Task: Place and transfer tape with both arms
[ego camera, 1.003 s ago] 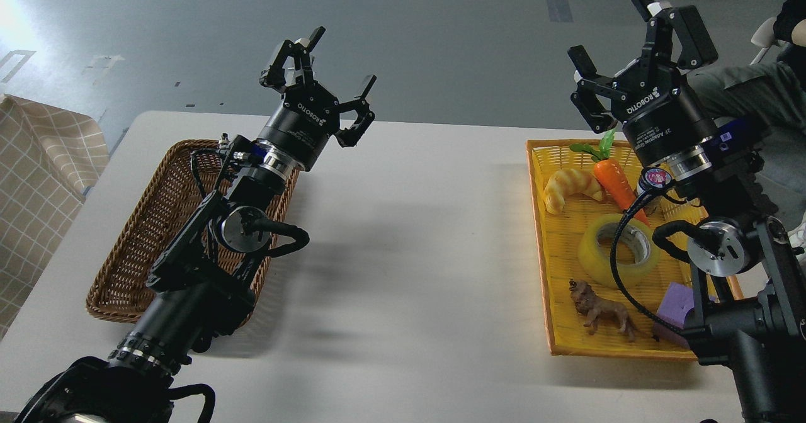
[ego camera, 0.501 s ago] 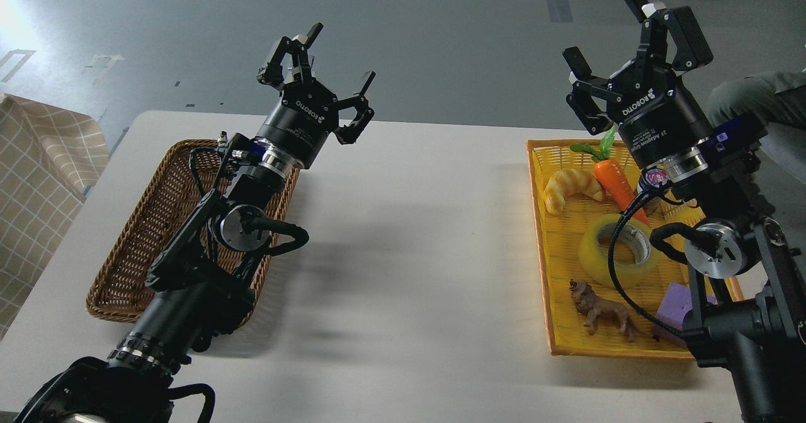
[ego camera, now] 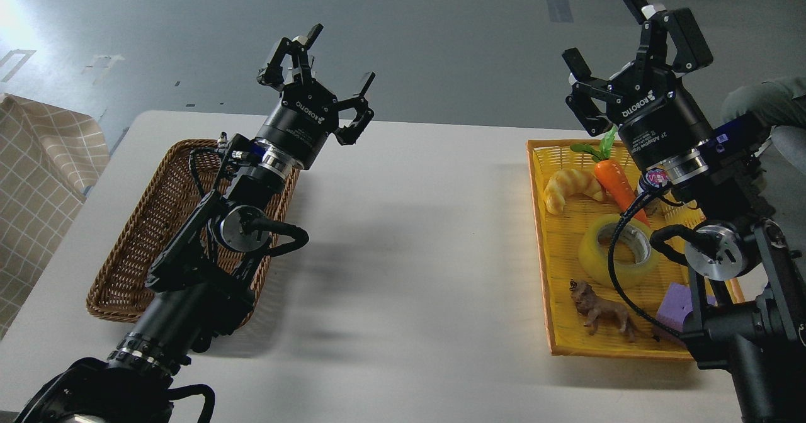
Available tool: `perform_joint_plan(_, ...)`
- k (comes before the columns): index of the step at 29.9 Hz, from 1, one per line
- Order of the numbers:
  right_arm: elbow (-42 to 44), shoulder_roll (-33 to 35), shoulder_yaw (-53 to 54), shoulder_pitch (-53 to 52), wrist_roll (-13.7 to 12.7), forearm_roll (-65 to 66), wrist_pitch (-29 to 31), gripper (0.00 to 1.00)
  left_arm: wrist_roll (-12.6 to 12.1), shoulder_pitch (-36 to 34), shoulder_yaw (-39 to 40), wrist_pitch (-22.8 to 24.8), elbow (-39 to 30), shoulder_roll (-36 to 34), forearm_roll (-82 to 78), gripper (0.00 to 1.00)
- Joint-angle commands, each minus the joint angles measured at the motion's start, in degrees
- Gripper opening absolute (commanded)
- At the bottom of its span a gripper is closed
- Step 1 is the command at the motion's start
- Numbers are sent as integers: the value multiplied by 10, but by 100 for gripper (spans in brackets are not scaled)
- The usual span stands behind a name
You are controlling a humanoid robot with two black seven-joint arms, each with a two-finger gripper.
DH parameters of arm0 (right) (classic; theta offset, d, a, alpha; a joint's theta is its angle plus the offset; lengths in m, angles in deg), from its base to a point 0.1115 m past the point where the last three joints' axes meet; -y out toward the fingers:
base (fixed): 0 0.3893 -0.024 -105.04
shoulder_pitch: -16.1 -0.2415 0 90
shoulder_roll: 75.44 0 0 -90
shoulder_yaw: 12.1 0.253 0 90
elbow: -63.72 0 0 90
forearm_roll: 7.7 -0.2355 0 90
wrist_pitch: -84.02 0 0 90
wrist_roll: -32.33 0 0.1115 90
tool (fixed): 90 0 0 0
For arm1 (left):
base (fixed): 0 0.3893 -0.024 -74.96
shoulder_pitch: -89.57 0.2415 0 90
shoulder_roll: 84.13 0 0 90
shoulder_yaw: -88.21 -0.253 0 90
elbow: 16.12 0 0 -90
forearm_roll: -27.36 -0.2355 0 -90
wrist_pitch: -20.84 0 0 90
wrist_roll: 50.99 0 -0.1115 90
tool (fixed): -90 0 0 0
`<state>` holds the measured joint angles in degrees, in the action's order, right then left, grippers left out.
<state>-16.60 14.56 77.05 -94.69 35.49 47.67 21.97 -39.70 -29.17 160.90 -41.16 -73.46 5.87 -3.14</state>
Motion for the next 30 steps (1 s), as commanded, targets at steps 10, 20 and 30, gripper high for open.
perform_joint_plan(10, -5, 0, -3, 8, 0, -1, 1, 100, -1, 3, -1, 0, -7, 0, 0, 98)
perform_joint_plan(20, -10, 0, -12, 16, 0, 3, 1, 100, 0, 6, 0, 0, -7, 0, -1, 98)
perform_joint_plan(30, -19, 0, -24, 18, 0, 3, 1, 100, 0, 7, 0, 0, -7, 0, 0, 98)
